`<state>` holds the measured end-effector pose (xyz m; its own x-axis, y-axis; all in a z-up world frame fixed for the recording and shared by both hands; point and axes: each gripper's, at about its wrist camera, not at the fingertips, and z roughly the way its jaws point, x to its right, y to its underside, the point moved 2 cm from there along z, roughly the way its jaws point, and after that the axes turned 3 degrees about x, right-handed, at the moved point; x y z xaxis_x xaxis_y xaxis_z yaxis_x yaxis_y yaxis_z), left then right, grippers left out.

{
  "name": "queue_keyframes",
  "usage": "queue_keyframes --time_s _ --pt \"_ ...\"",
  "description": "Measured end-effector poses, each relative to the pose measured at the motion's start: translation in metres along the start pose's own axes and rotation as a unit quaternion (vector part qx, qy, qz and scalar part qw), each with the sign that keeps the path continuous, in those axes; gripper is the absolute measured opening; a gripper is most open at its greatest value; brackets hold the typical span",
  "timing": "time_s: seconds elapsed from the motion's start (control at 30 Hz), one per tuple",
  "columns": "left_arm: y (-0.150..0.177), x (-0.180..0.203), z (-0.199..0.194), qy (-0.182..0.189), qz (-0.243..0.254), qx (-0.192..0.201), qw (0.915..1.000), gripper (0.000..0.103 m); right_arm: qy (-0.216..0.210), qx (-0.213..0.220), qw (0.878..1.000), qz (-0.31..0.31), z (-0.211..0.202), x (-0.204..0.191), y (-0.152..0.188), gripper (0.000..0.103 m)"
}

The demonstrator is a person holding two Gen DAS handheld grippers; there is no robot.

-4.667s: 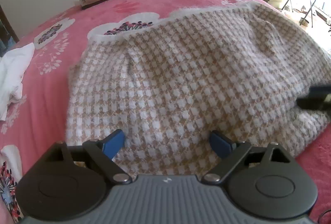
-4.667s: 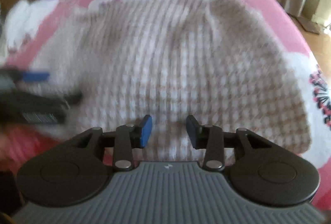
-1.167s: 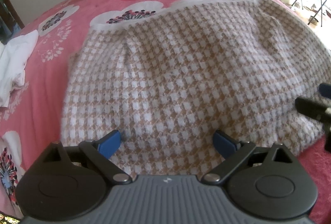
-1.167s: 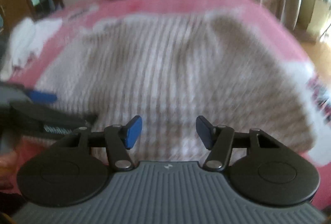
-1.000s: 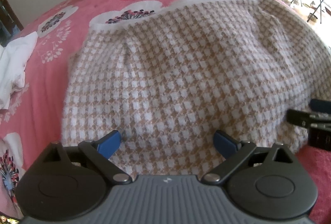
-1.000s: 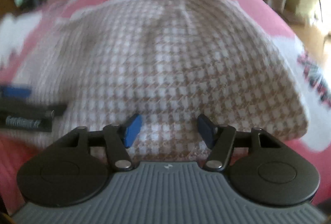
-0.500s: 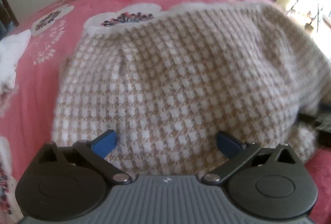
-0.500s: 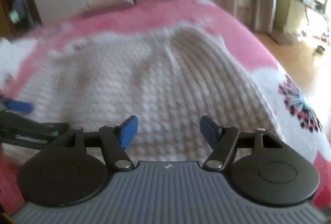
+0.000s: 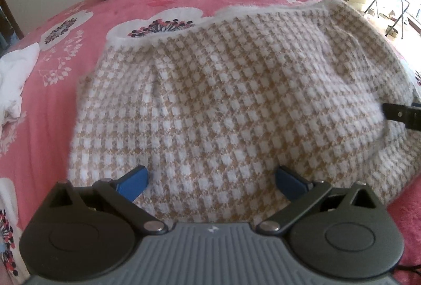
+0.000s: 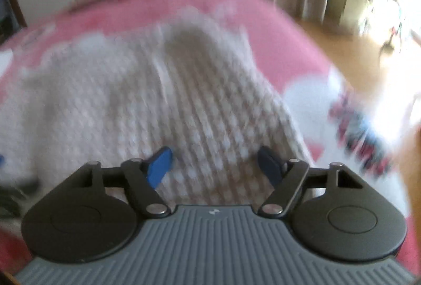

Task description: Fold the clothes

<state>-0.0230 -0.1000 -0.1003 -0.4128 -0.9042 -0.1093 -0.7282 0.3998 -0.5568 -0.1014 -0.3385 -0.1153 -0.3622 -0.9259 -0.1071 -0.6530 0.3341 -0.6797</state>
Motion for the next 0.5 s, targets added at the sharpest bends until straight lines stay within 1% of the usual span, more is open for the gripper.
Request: queue_keyframes --time_s 0.07,0.1,0.13,0.23,0.3,0.37,0.4,0.43,0.5 --pt "-0.003 -0.007 -0.006 0.006 -0.021 0.004 0.9998 0.100 -0.002 0.000 1.000 0.012 -0.003 0.002 -0.003 0.078" --pt "-0.005 -0.010 -0.009 0.008 -0.027 0.008 0.9996 0.094 0.002 0.000 1.000 0.008 -0.005 0.000 -0.004 0.078" --pt "-0.008 -0.011 -0.013 0.012 -0.030 0.012 0.9994 0.092 0.003 0.001 1.000 0.003 -0.006 -0.001 -0.001 0.079" --pt "-0.019 -0.016 -0.021 0.015 -0.033 0.028 0.9989 0.092 0.006 0.003 1.000 -0.001 -0.007 -0.002 0.001 0.079" --pt "-0.026 -0.017 -0.018 0.005 -0.027 0.032 0.9991 0.092 0.007 0.001 1.000 -0.004 -0.005 -0.002 -0.001 0.079" --pt "-0.029 -0.020 -0.006 -0.004 -0.023 0.020 0.9995 0.094 0.007 0.004 1.000 -0.004 -0.006 -0.001 -0.001 0.079" --pt "-0.026 -0.022 0.005 -0.009 -0.025 0.004 0.9996 0.095 0.007 0.002 1.000 -0.004 -0.004 -0.002 -0.002 0.079" --pt "-0.023 -0.025 0.016 -0.014 -0.028 -0.013 0.9994 0.100 0.007 0.002 1.000 -0.003 -0.004 -0.003 -0.003 0.079" --pt "-0.020 -0.027 0.018 -0.011 -0.036 -0.006 0.9993 0.101 0.007 0.004 1.000 0.000 -0.008 -0.005 -0.002 0.078"
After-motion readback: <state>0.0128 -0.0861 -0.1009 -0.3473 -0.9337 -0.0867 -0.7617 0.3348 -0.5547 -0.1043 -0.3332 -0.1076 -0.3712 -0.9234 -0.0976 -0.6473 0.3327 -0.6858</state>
